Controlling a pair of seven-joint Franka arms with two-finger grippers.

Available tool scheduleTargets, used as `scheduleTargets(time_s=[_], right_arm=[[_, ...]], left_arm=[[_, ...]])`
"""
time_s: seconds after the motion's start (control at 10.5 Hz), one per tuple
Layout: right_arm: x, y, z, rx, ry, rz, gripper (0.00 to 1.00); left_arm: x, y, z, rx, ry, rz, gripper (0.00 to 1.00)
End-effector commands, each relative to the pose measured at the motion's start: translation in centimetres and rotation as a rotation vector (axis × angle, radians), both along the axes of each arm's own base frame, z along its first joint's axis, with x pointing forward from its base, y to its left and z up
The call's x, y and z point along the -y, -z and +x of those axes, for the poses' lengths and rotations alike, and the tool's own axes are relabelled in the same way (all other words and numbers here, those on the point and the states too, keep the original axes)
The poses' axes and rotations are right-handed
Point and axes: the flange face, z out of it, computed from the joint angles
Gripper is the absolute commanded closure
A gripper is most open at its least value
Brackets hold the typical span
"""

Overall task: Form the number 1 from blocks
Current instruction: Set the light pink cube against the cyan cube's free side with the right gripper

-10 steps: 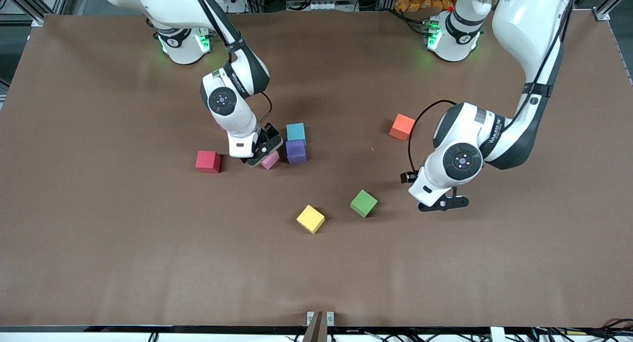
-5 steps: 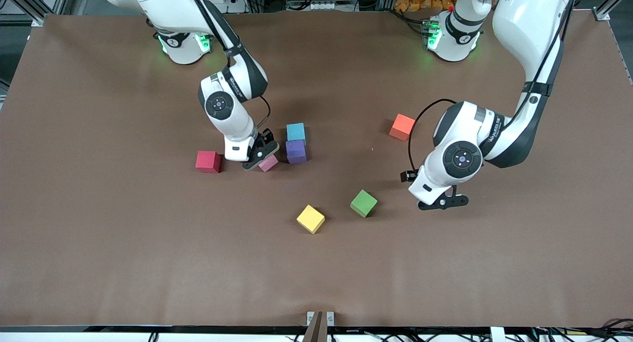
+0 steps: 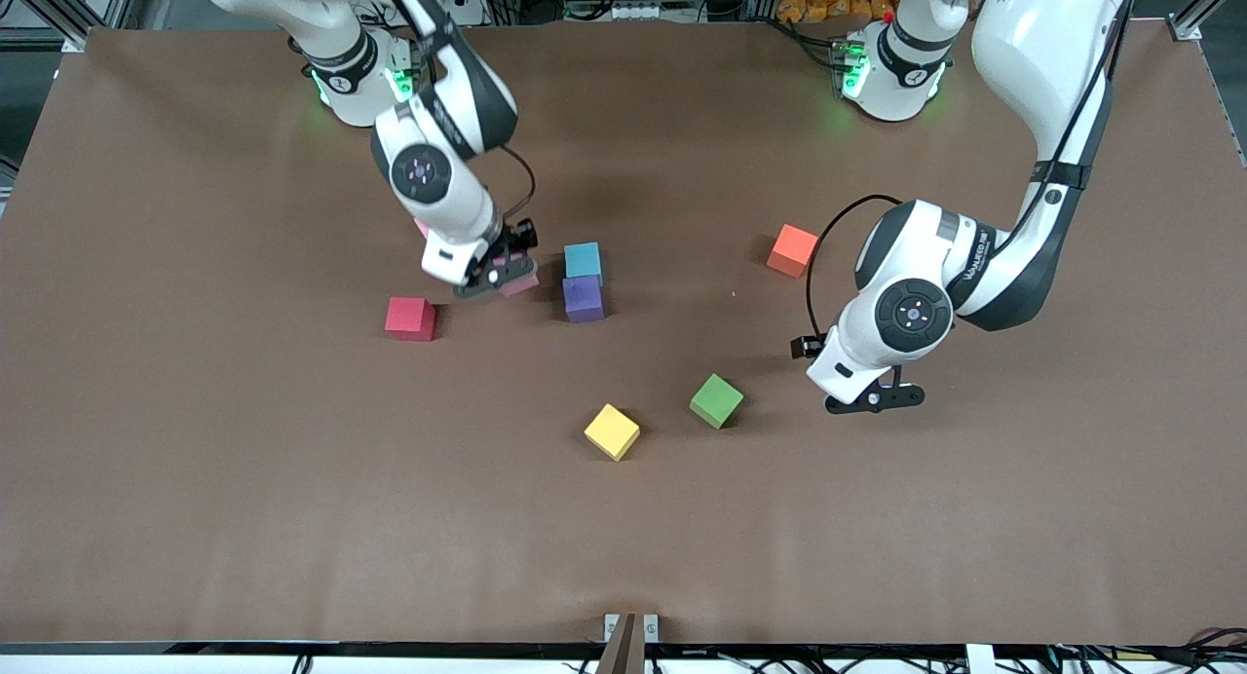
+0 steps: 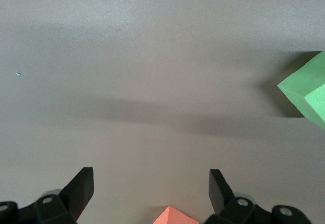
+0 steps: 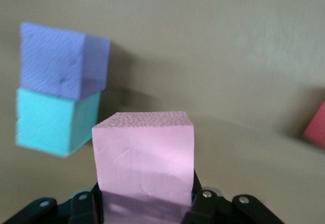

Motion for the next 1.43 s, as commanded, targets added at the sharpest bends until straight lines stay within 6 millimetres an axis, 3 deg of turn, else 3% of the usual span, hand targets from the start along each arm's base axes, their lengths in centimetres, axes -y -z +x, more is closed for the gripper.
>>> scheduleTargets(time_s=[0.0,0.38,0.48,0.67,1.05,1.24,1.33], right_arm=[[-3.6,0.1,-5.1,-0.017,0.102,-0.036,0.74],[-7.6,-0.1,-9.1,-0.018,0.161,-0.056,0.74],[-8.0,0.5,-9.2,-0.019,0.155,-0.060,0.74],[-10.5,2.8,-9.4,0.004,0.134,-0.049,0.74],[-11.4,4.6,-8.2,0.023,0.144,-0.044,0.71],[-11.7,5.1,-7.6,0.024,0.149,-0.047,0.70],[-11.5,5.2,-7.4,0.024,0.153,-0.049,0.60]], left_arm=[[-0.3,-0.5,-0.5,0.002,0.011,-0.017,0.00],[-0.3,-0.4,-0.5,-0.001,0.025,-0.019,0.00],[-0.3,-0.4,-0.5,-0.001,0.026,-0.019,0.00],[-0.3,-0.4,-0.5,-0.002,0.026,-0.019,0.00],[-0.3,-0.5,-0.6,-0.002,0.027,-0.018,0.00],[0.2,-0.2,-2.8,-0.022,0.049,-0.008,0.00],[1.2,-0.2,-3.6,-0.001,0.053,-0.037,0.00]])
